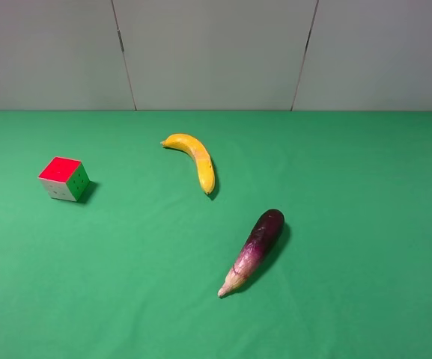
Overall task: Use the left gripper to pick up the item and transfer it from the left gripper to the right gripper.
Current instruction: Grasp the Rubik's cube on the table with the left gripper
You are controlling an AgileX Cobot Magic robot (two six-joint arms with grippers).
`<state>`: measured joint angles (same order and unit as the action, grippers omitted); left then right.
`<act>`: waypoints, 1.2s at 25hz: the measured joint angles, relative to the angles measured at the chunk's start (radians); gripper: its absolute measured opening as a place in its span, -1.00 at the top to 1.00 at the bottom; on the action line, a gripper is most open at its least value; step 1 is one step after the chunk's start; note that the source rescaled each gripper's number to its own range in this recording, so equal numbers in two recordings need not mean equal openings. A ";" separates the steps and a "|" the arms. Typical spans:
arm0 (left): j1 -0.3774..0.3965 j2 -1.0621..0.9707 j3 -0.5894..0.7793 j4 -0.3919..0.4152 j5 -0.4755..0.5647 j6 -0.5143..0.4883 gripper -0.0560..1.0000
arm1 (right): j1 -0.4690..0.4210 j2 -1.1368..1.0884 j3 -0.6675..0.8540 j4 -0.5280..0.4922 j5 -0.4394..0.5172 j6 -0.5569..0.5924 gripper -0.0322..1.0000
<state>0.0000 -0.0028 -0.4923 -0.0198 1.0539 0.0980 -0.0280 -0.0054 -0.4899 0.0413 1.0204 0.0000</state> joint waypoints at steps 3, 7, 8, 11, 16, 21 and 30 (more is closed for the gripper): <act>0.000 0.000 0.000 0.000 0.000 0.000 -0.81 | 0.000 0.000 0.000 0.000 0.000 0.000 -0.99; 0.000 0.000 0.000 0.000 0.000 0.000 -0.81 | 0.000 0.000 0.000 0.000 0.000 0.000 -0.99; 0.000 0.000 0.000 0.000 0.000 0.000 -0.81 | 0.000 0.000 0.000 0.000 0.000 0.000 -0.99; 0.000 0.000 0.000 0.000 0.000 0.000 -0.81 | 0.000 0.000 0.000 0.000 0.000 0.000 -0.99; 0.000 0.000 0.000 0.000 0.000 0.000 -0.81 | 0.000 0.000 0.000 0.000 0.000 0.000 -0.99; 0.000 0.000 0.000 0.002 0.000 0.000 -0.81 | 0.000 0.000 0.000 0.000 0.000 0.000 -0.99; 0.000 0.225 -0.107 0.038 0.035 -0.019 -0.81 | 0.000 0.000 0.000 0.000 0.000 0.000 -0.99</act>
<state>0.0000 0.2222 -0.5991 0.0186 1.0893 0.0787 -0.0280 -0.0054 -0.4899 0.0413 1.0204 0.0000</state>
